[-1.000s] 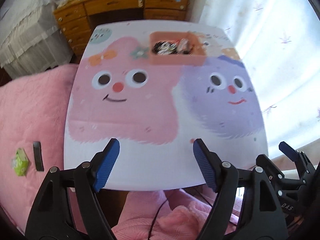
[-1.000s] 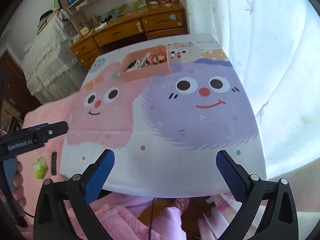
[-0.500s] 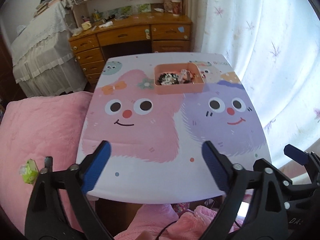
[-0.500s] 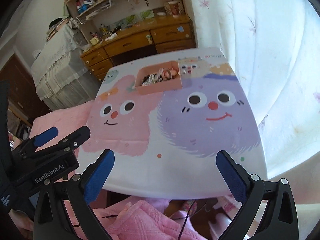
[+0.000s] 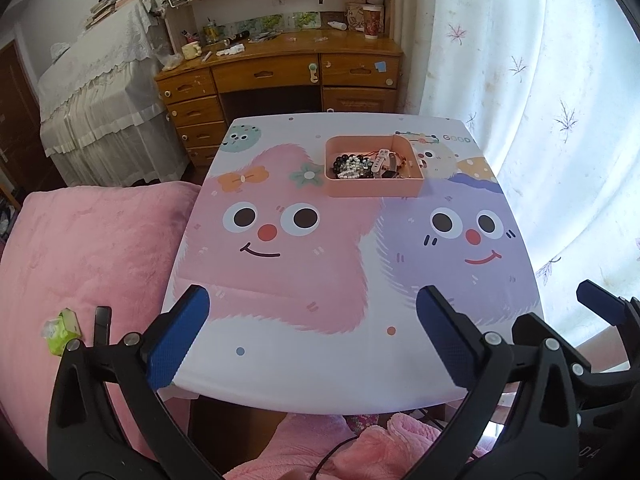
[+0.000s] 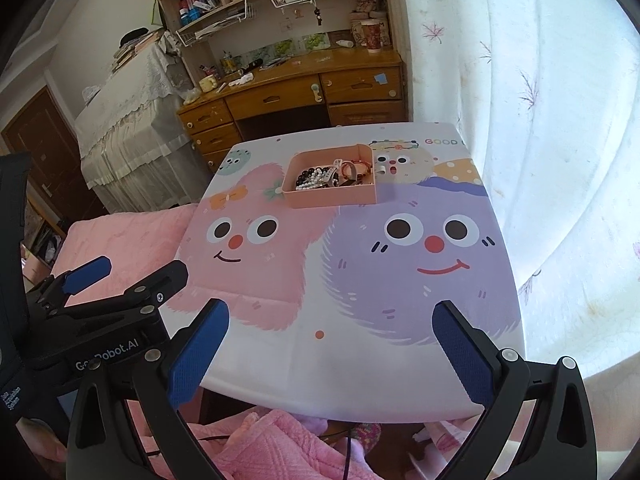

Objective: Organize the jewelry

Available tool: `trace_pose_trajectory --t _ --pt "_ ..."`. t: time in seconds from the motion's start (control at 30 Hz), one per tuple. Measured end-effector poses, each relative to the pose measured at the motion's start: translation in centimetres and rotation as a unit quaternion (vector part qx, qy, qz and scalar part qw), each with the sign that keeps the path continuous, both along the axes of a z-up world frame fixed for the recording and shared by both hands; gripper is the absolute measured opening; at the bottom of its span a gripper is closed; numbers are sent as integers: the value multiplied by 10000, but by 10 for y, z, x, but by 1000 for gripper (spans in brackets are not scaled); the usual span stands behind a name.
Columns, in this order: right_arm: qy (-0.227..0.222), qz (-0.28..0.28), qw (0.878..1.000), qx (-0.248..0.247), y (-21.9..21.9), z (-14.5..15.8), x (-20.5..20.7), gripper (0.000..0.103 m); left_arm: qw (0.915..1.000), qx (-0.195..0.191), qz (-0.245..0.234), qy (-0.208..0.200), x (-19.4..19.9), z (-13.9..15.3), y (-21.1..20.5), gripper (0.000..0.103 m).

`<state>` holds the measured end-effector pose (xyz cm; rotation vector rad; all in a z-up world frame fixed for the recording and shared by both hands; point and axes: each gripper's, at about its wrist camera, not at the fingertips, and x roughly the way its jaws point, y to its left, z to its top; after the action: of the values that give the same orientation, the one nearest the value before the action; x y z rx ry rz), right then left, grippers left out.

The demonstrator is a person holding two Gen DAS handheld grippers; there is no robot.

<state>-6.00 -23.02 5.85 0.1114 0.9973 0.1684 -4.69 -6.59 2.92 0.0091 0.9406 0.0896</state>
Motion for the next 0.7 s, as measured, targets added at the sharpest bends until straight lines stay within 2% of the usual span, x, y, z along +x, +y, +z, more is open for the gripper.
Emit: trace_pose_trajectory --t 0.17,0.7 --pt "-5 56 10000 -33 0 -3 5 103 9999 -120 62 8 1 -2 2 103" --pt "-2 -101 9999 -83 -7 -5 0 103 10000 -79 2 54 1 -7 -9 103"
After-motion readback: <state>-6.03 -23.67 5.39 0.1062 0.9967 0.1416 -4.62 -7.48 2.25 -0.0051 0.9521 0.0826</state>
